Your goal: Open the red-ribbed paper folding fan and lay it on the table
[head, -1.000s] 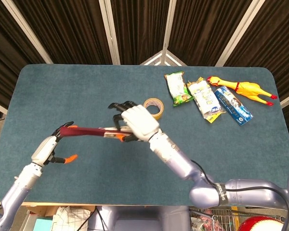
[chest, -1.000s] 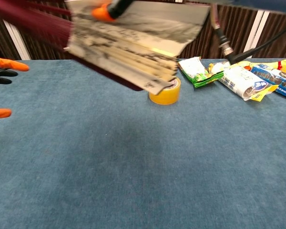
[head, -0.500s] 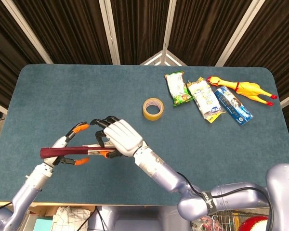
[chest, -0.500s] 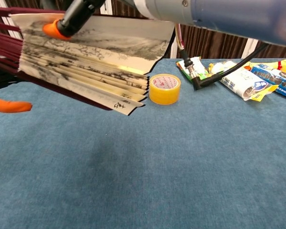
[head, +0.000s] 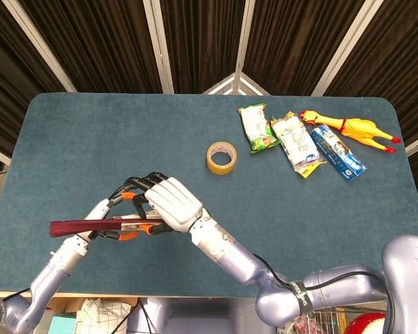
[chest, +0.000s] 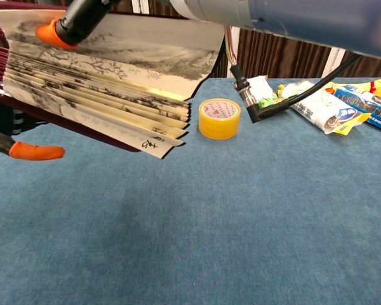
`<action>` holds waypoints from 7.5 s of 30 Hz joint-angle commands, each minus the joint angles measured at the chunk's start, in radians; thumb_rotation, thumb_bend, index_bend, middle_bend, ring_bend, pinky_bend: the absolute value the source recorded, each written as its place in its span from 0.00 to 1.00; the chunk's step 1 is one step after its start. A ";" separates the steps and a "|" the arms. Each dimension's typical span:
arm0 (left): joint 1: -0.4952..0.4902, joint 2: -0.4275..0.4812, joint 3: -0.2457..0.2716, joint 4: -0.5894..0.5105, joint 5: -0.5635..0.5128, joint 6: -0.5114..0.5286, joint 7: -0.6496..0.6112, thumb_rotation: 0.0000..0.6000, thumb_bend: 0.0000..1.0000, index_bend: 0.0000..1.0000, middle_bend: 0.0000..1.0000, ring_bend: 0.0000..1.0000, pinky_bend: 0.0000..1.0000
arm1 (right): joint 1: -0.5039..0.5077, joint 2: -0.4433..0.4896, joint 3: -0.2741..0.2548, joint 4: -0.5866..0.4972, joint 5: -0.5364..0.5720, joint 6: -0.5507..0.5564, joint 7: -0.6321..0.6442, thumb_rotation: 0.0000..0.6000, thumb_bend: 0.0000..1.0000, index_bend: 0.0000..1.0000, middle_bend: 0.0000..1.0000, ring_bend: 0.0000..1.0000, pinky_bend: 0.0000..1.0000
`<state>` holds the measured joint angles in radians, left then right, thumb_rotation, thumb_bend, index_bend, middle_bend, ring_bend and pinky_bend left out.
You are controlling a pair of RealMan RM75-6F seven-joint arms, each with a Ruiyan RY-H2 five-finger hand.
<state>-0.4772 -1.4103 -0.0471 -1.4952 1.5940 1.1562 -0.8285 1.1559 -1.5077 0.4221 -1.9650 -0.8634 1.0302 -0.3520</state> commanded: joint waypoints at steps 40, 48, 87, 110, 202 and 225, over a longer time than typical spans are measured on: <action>-0.036 -0.073 0.001 0.109 0.001 0.030 -0.063 1.00 0.12 0.04 0.00 0.00 0.02 | -0.087 0.142 -0.027 -0.037 -0.041 -0.010 0.115 1.00 0.48 0.98 0.23 0.28 0.22; -0.049 -0.104 -0.018 0.095 -0.009 0.042 -0.079 1.00 0.12 0.16 0.06 0.00 0.02 | -0.079 0.127 -0.029 -0.032 -0.046 -0.014 0.117 1.00 0.48 0.98 0.23 0.28 0.22; -0.063 -0.211 -0.091 0.156 -0.107 0.067 0.040 1.00 0.50 0.77 0.44 0.04 0.16 | -0.163 0.234 -0.038 -0.028 -0.056 0.009 0.174 1.00 0.49 0.98 0.23 0.28 0.23; -0.069 -0.279 -0.162 0.366 0.014 0.354 0.304 1.00 0.48 0.78 0.43 0.04 0.18 | -0.310 0.340 -0.067 0.173 -0.213 0.009 0.368 1.00 0.49 0.99 0.23 0.28 0.23; 0.050 -0.028 0.042 0.153 -0.003 0.474 0.834 1.00 0.41 0.00 0.00 0.00 0.00 | -0.517 0.475 -0.344 0.495 -0.334 -0.271 0.330 1.00 0.29 0.00 0.06 0.14 0.09; 0.248 0.107 0.060 0.019 -0.125 0.461 0.961 1.00 0.38 0.00 0.00 0.00 0.00 | -0.384 0.615 -0.399 0.251 -0.005 -0.298 -0.197 1.00 0.26 0.00 0.05 0.15 0.09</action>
<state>-0.2310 -1.3065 0.0164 -1.4747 1.4716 1.6207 0.1351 0.7205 -0.9321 0.0558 -1.6666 -0.9818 0.7377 -0.4140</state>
